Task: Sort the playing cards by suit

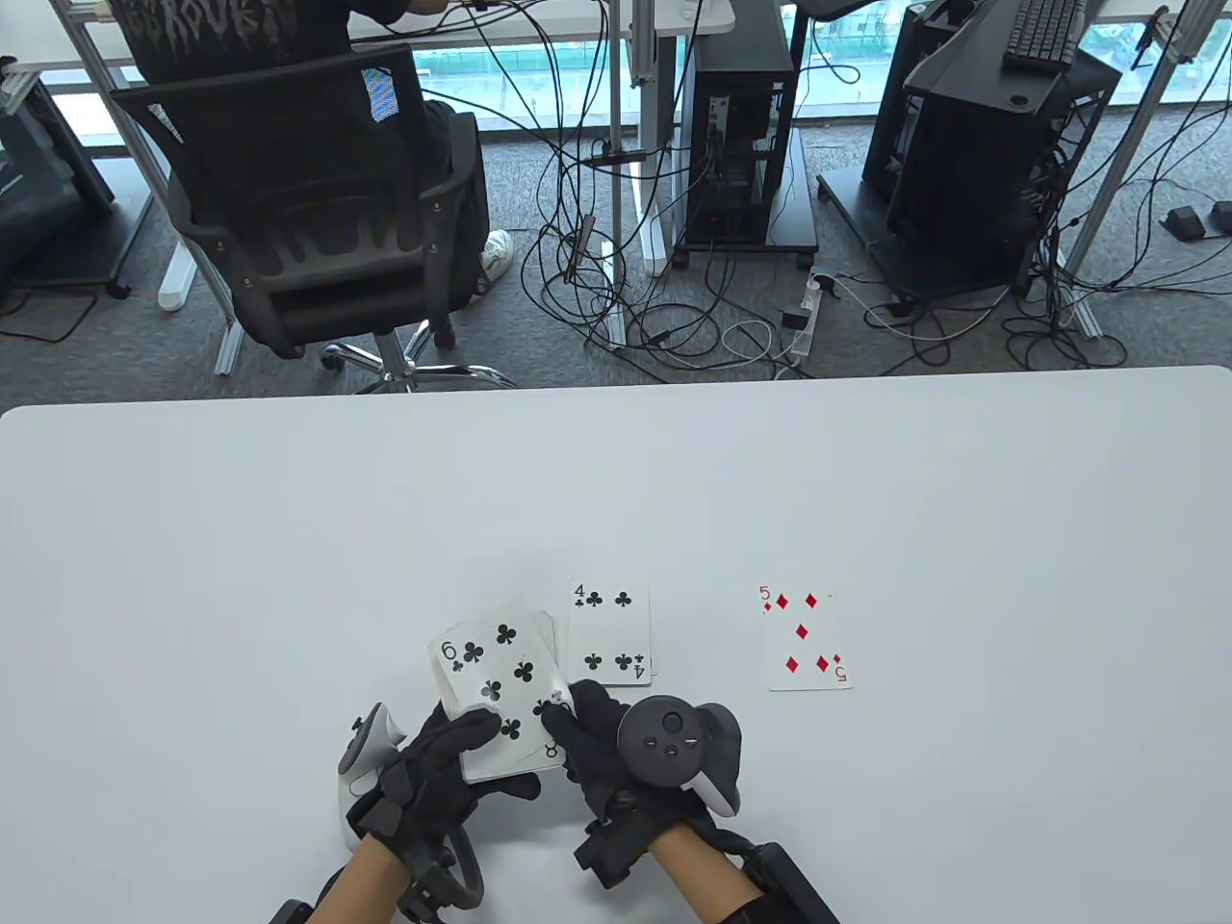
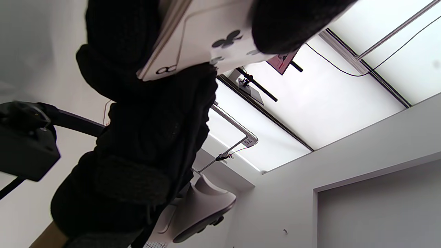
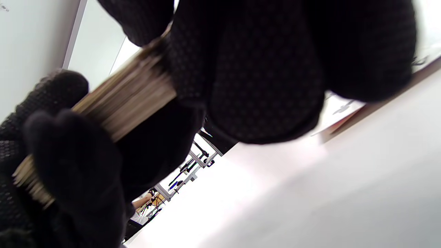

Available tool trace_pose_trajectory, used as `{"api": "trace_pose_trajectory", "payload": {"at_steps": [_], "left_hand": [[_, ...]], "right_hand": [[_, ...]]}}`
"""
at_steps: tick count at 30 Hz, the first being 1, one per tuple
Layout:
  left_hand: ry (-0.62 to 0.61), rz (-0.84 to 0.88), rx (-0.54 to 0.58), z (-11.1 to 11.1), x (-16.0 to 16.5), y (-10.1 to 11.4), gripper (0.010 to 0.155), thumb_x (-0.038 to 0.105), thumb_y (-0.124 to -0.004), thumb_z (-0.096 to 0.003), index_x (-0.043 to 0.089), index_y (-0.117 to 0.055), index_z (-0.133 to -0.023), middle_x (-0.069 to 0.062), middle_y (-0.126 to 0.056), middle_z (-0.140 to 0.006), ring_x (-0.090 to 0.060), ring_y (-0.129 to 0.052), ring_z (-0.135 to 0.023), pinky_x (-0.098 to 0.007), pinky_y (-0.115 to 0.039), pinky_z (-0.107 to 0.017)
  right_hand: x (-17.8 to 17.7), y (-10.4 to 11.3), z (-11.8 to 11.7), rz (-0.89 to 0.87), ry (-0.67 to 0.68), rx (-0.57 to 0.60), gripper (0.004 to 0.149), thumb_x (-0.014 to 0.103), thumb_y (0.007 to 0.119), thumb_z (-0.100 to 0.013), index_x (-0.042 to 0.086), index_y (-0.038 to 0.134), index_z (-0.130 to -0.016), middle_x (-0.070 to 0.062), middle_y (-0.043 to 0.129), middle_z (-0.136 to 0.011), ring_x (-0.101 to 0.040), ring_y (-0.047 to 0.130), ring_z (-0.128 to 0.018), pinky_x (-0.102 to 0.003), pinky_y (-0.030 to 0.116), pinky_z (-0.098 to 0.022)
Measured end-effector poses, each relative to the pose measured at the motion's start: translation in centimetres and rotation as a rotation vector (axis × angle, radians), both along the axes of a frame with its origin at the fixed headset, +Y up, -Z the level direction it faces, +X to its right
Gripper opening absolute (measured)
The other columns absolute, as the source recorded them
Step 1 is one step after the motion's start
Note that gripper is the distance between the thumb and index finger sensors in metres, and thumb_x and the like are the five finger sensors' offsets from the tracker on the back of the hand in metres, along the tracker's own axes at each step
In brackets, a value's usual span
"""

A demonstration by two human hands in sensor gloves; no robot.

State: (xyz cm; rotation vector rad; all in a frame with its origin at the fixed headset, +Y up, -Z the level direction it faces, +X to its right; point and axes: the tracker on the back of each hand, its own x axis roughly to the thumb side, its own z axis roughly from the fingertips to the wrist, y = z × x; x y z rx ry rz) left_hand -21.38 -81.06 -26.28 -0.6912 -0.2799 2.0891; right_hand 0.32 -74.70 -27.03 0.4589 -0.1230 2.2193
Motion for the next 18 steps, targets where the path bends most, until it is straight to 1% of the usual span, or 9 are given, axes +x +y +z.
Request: {"api": "trace_pose_trajectory", "payload": {"at_steps": [3,5,7,10,12,15,18], "left_hand": [[0.009,0.006,-0.002,0.0,0.0,0.0,0.062,0.047,-0.072,-0.0607,0.039,-0.034,-0.109,0.004,-0.049,-0.116,-0.033,-0.066,-0.103,-0.043,-0.082,-0.055],[0.019,0.028,-0.005,0.0,0.0,0.1,0.062,0.047,-0.072,-0.0606,0.039,-0.034,-0.109,0.003,-0.050,-0.116,-0.033,-0.067,-0.103,-0.042,-0.083,-0.055],[0.027,0.053,-0.011,-0.1,0.1,0.2,0.062,0.047,-0.072,-0.0610,0.039,-0.034,-0.109,0.004,-0.050,-0.116,-0.032,-0.068,-0.103,-0.042,-0.083,-0.055],[0.041,0.066,-0.017,0.0,0.0,0.3,0.062,0.048,-0.071,-0.0611,0.039,-0.034,-0.109,0.004,-0.050,-0.116,-0.032,-0.068,-0.103,-0.041,-0.083,-0.055],[0.047,0.066,-0.019,0.0,0.0,0.3,0.062,0.048,-0.071,-0.0612,0.039,-0.034,-0.109,0.004,-0.050,-0.116,-0.032,-0.068,-0.103,-0.041,-0.084,-0.055],[0.060,0.070,-0.022,0.0,-0.1,0.3,0.062,0.048,-0.071,-0.0613,0.039,-0.033,-0.109,0.004,-0.050,-0.116,-0.032,-0.068,-0.103,-0.041,-0.084,-0.055],[0.066,0.083,-0.017,0.0,-0.2,0.5,0.062,0.048,-0.070,-0.0615,0.039,-0.033,-0.109,0.004,-0.049,-0.116,-0.032,-0.068,-0.103,-0.040,-0.084,-0.055]], "right_hand": [[0.9,0.1,-0.4,0.011,-0.043,0.019,0.041,0.028,0.063,-0.053,-0.006,0.071,-0.075,-0.009,0.094,-0.042,-0.020,0.100,-0.022,-0.038,0.089,-0.018],[1.7,0.2,-0.9,-0.012,-0.074,0.007,0.041,0.027,0.063,-0.053,-0.006,0.072,-0.074,-0.007,0.094,-0.040,-0.017,0.099,-0.020,-0.036,0.089,-0.016],[2.6,0.2,-1.5,-0.122,-0.105,-0.061,0.040,0.027,0.064,-0.053,-0.006,0.072,-0.075,-0.005,0.093,-0.039,-0.016,0.099,-0.019,-0.035,0.089,-0.016],[3.8,0.4,-2.6,-0.229,-0.172,-0.102,0.040,0.026,0.064,-0.053,-0.007,0.073,-0.074,-0.004,0.093,-0.037,-0.014,0.098,-0.017,-0.034,0.089,-0.014],[4.5,0.7,-3.5,-0.230,-0.218,-0.105,0.040,0.026,0.064,-0.053,-0.007,0.073,-0.074,-0.003,0.093,-0.036,-0.013,0.098,-0.016,-0.033,0.089,-0.014],[5.1,0.9,-5.0,-0.193,-0.299,-0.143,0.040,0.026,0.064,-0.053,-0.007,0.073,-0.074,-0.002,0.093,-0.035,-0.012,0.098,-0.015,-0.032,0.089,-0.012],[5.1,0.5,-6.3,-0.089,-0.390,-0.162,0.040,0.023,0.066,-0.053,-0.009,0.073,-0.075,-0.002,0.093,-0.033,-0.011,0.097,-0.012,-0.032,0.089,-0.010]]}}
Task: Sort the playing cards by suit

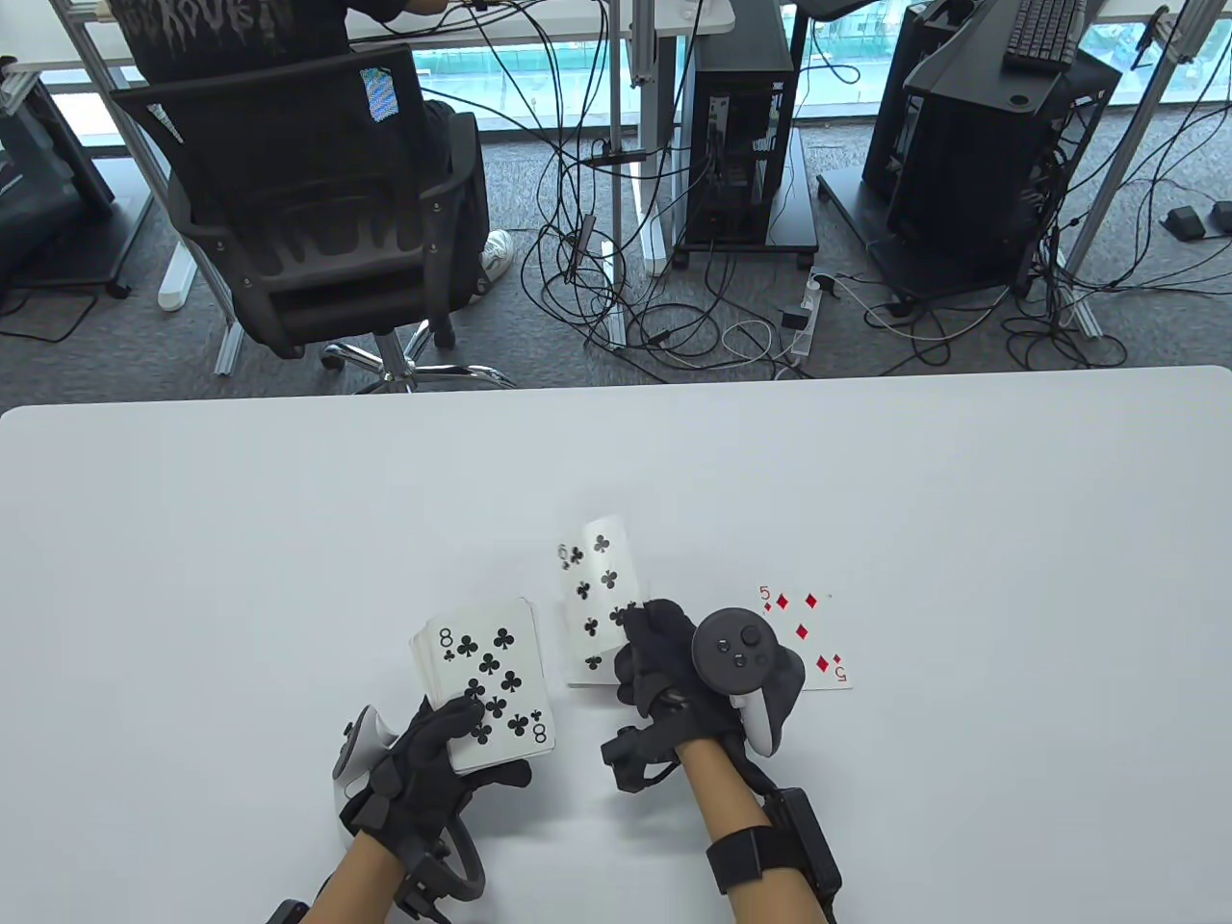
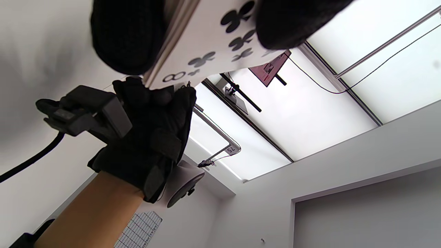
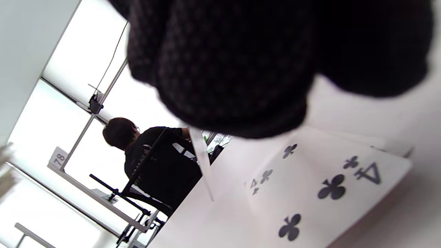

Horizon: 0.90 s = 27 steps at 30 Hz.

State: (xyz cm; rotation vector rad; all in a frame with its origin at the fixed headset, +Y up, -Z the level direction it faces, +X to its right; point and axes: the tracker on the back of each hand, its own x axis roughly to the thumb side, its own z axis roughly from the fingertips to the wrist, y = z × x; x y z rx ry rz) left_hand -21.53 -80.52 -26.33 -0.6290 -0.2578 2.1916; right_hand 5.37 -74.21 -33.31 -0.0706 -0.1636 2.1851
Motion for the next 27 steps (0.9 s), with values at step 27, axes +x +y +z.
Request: {"api": "trace_pose_trajectory", "payload": {"at_steps": [27], "left_hand": [[0.015,0.001,0.008,0.1,-0.5,0.3,0.062,0.048,-0.070,-0.0618,0.039,-0.032,-0.109,0.004,-0.048,-0.116,-0.031,-0.067,-0.103,-0.040,-0.083,-0.055]], "right_hand": [[-4.9,-3.3,-2.2,1.062,0.003,-0.412,0.048,0.029,0.068,-0.053,-0.014,0.077,-0.070,-0.004,0.092,-0.033,-0.016,0.096,-0.013,-0.036,0.087,-0.011]]}}
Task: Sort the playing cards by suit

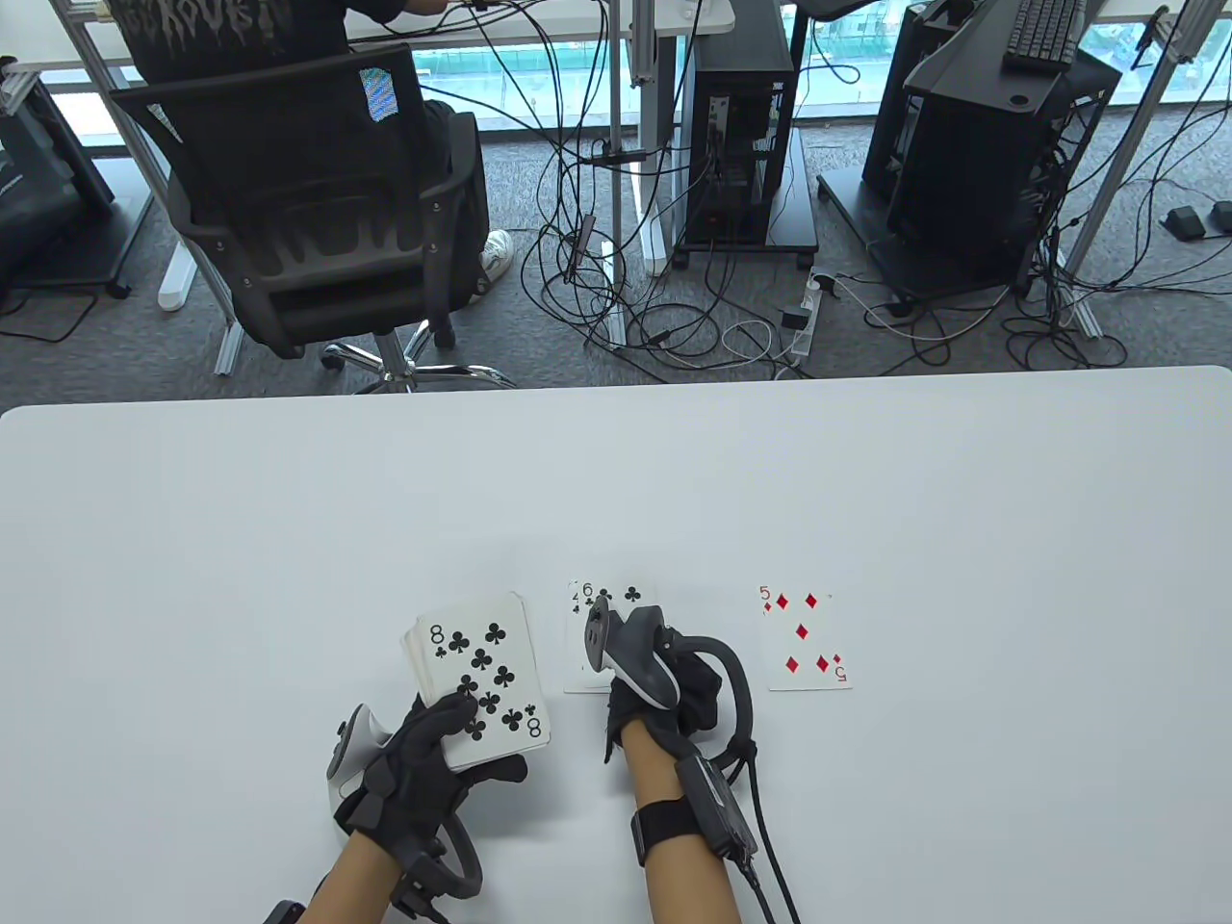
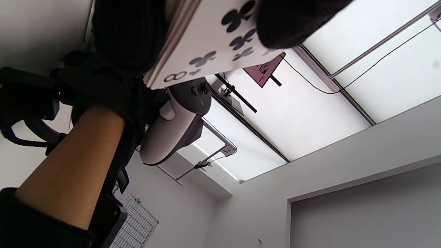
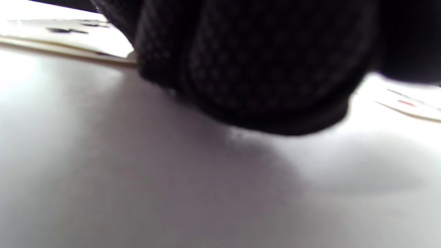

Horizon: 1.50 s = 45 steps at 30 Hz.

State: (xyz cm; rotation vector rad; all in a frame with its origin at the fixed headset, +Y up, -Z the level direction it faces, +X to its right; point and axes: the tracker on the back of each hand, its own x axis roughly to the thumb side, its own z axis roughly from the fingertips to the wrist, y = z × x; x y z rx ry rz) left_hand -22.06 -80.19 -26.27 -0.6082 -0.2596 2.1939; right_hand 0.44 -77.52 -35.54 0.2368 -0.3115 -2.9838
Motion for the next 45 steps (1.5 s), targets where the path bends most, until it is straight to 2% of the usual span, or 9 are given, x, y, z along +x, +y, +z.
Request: {"api": "trace_pose_trajectory", "payload": {"at_steps": [3,6,12,15,17,22,28,38,45], "left_hand": [[0.000,-0.002,-0.004,0.0,0.0,0.0,0.062,0.048,-0.070,-0.0619,0.039,-0.032,-0.109,0.004,-0.048,-0.116,-0.032,-0.067,-0.103,-0.040,-0.083,-0.055],[-0.002,-0.010,-0.009,0.0,0.0,-0.1,0.062,0.048,-0.070,-0.0618,0.039,-0.032,-0.109,0.004,-0.048,-0.116,-0.031,-0.067,-0.103,-0.040,-0.083,-0.055],[-0.003,-0.021,-0.017,0.1,0.0,-0.2,0.062,0.048,-0.070,-0.0618,0.039,-0.032,-0.109,0.004,-0.048,-0.116,-0.032,-0.067,-0.103,-0.040,-0.083,-0.055],[-0.005,-0.024,-0.019,0.1,0.1,-0.2,0.062,0.048,-0.070,-0.0617,0.039,-0.032,-0.109,0.004,-0.048,-0.116,-0.032,-0.067,-0.103,-0.041,-0.083,-0.055],[-0.007,-0.027,-0.020,0.1,0.1,-0.2,0.062,0.048,-0.070,-0.0618,0.039,-0.032,-0.109,0.004,-0.048,-0.116,-0.032,-0.067,-0.103,-0.041,-0.083,-0.055],[-0.013,-0.032,-0.017,0.1,0.1,-0.3,0.062,0.048,-0.071,-0.0616,0.039,-0.032,-0.109,0.004,-0.048,-0.116,-0.032,-0.067,-0.103,-0.041,-0.083,-0.056],[-0.026,-0.034,-0.008,0.1,0.1,-0.3,0.062,0.048,-0.071,-0.0615,0.039,-0.033,-0.109,0.004,-0.048,-0.116,-0.032,-0.065,-0.103,-0.041,-0.083,-0.056],[-0.060,-0.072,0.008,0.0,0.1,-0.5,0.063,0.045,-0.073,-0.0604,0.040,-0.034,-0.109,0.004,-0.049,-0.116,-0.033,-0.066,-0.102,-0.042,-0.082,-0.057],[-0.071,-0.081,0.004,0.0,0.2,-0.6,0.063,0.043,-0.074,-0.0600,0.040,-0.034,-0.109,0.004,-0.048,-0.116,-0.033,-0.065,-0.103,-0.043,-0.081,-0.057]], "right_hand": [[0.3,0.8,0.2,-0.014,0.026,0.018,0.053,0.033,0.067,-0.053,-0.014,0.074,-0.075,-0.007,0.093,-0.037,-0.019,0.097,-0.017,-0.039,0.087,-0.014],[0.7,2.3,0.7,-0.114,0.098,0.124,0.054,0.034,0.066,-0.054,-0.015,0.073,-0.077,-0.010,0.094,-0.039,-0.022,0.098,-0.020,-0.041,0.087,-0.016],[0.8,5.5,3.3,-0.639,0.279,0.282,0.056,0.034,0.065,-0.055,-0.016,0.070,-0.080,-0.013,0.094,-0.043,-0.025,0.099,-0.024,-0.043,0.087,-0.019],[0.1,5.9,5.3,-0.924,0.374,0.315,0.061,0.036,0.062,-0.056,-0.017,0.065,-0.084,-0.018,0.092,-0.052,-0.032,0.098,-0.033,-0.047,0.086,-0.025],[-0.6,5.8,6.5,-1.001,0.425,0.305,0.067,0.041,0.063,-0.055,-0.018,0.060,-0.087,-0.022,0.089,-0.058,-0.036,0.097,-0.039,-0.050,0.084,-0.029],[-2.5,5.5,8.6,-0.876,0.572,0.295,0.084,0.053,0.068,-0.050,-0.017,0.045,-0.092,-0.025,0.078,-0.072,-0.042,0.090,-0.052,-0.054,0.080,-0.037],[-3.4,5.2,8.9,-0.770,0.571,0.323,0.087,0.053,0.073,-0.045,-0.015,0.044,-0.090,-0.022,0.077,-0.070,-0.036,0.090,-0.051,-0.051,0.081,-0.037],[-2.2,4.8,8.3,-0.900,0.484,0.376,0.060,0.041,0.075,-0.046,-0.008,0.064,-0.080,-0.016,0.089,-0.054,-0.026,0.098,-0.035,-0.043,0.087,-0.027],[-1.3,4.7,7.5,-0.958,0.472,0.334,0.040,0.031,0.071,-0.050,-0.004,0.074,-0.071,-0.009,0.093,-0.042,-0.021,0.099,-0.023,-0.040,0.088,-0.020]]}}
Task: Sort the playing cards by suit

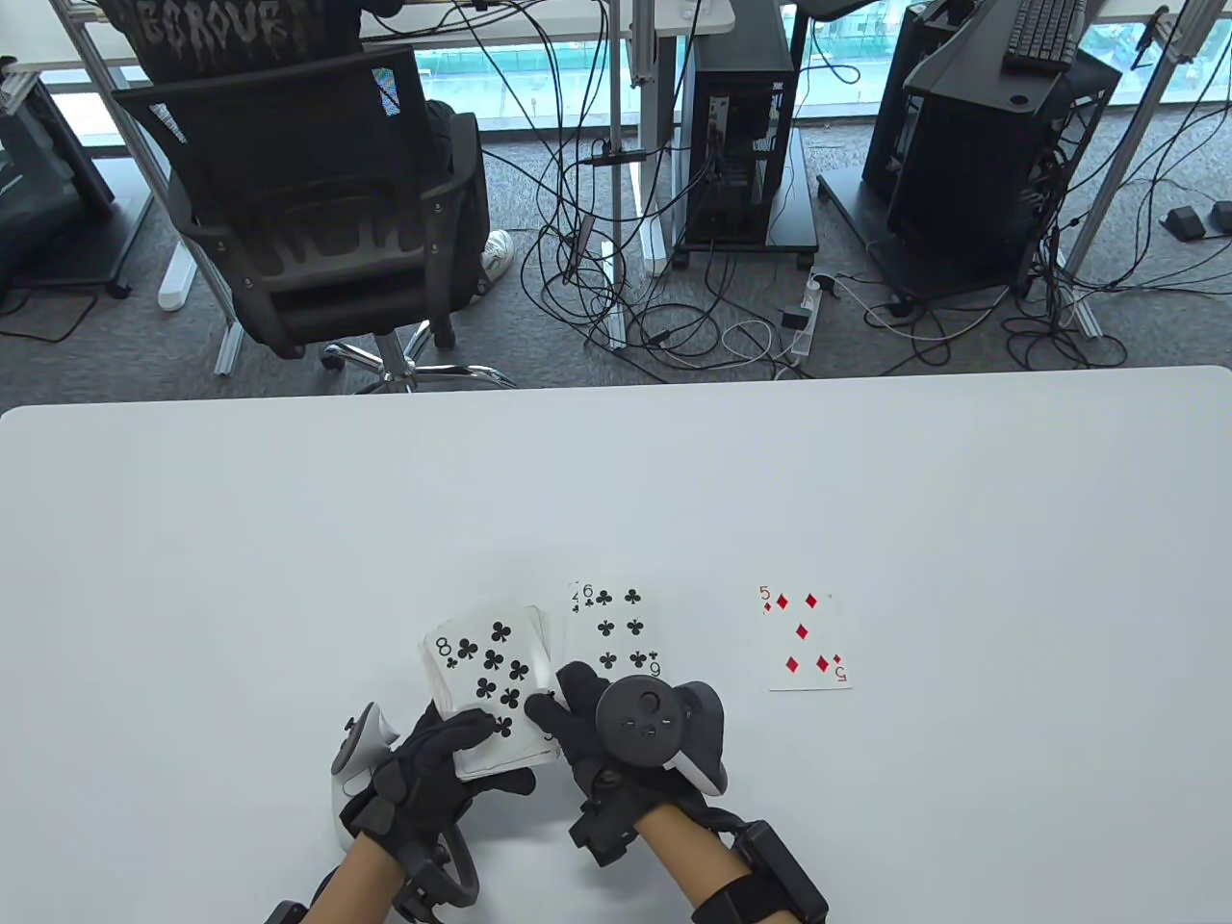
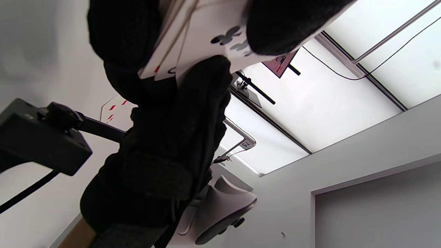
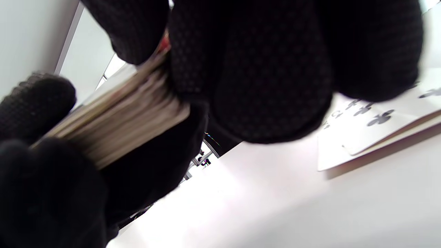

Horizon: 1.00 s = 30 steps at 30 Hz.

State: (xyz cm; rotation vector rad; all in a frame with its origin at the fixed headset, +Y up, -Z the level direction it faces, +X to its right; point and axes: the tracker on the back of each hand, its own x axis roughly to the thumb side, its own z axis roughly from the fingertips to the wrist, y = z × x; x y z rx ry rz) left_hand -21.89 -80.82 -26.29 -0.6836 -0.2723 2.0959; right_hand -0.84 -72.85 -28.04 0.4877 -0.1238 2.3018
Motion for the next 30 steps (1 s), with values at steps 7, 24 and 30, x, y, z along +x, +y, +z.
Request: {"api": "trace_pose_trajectory", "payload": {"at_steps": [7,24,30], "left_hand": [[0.002,0.017,-0.018,0.0,0.1,-0.2,0.062,0.043,-0.073,-0.0603,0.039,-0.034,-0.109,0.004,-0.048,-0.116,-0.033,-0.066,-0.103,-0.043,-0.082,-0.057],[0.055,0.063,-0.043,0.0,0.0,-0.3,0.062,0.045,-0.071,-0.0613,0.039,-0.033,-0.109,0.004,-0.049,-0.116,-0.032,-0.067,-0.103,-0.041,-0.083,-0.056],[0.058,0.065,-0.045,0.0,0.0,-0.2,0.061,0.045,-0.071,-0.0614,0.039,-0.033,-0.109,0.004,-0.049,-0.116,-0.032,-0.067,-0.103,-0.041,-0.083,-0.056]], "right_hand": [[0.9,0.7,-0.9,0.071,-0.039,0.024,0.037,0.027,0.067,-0.052,-0.003,0.075,-0.072,-0.009,0.093,-0.042,-0.020,0.099,-0.023,-0.040,0.089,-0.020],[5.7,-3.4,-5.9,-0.019,-0.421,-0.304,0.040,0.026,0.067,-0.053,-0.010,0.076,-0.069,-0.005,0.093,-0.034,-0.015,0.098,-0.014,-0.036,0.089,-0.013],[4.6,-4.0,-7.3,0.429,-0.451,-0.359,0.042,0.028,0.069,-0.052,-0.010,0.079,-0.066,-0.003,0.093,-0.030,-0.013,0.097,-0.011,-0.035,0.088,-0.011]]}}
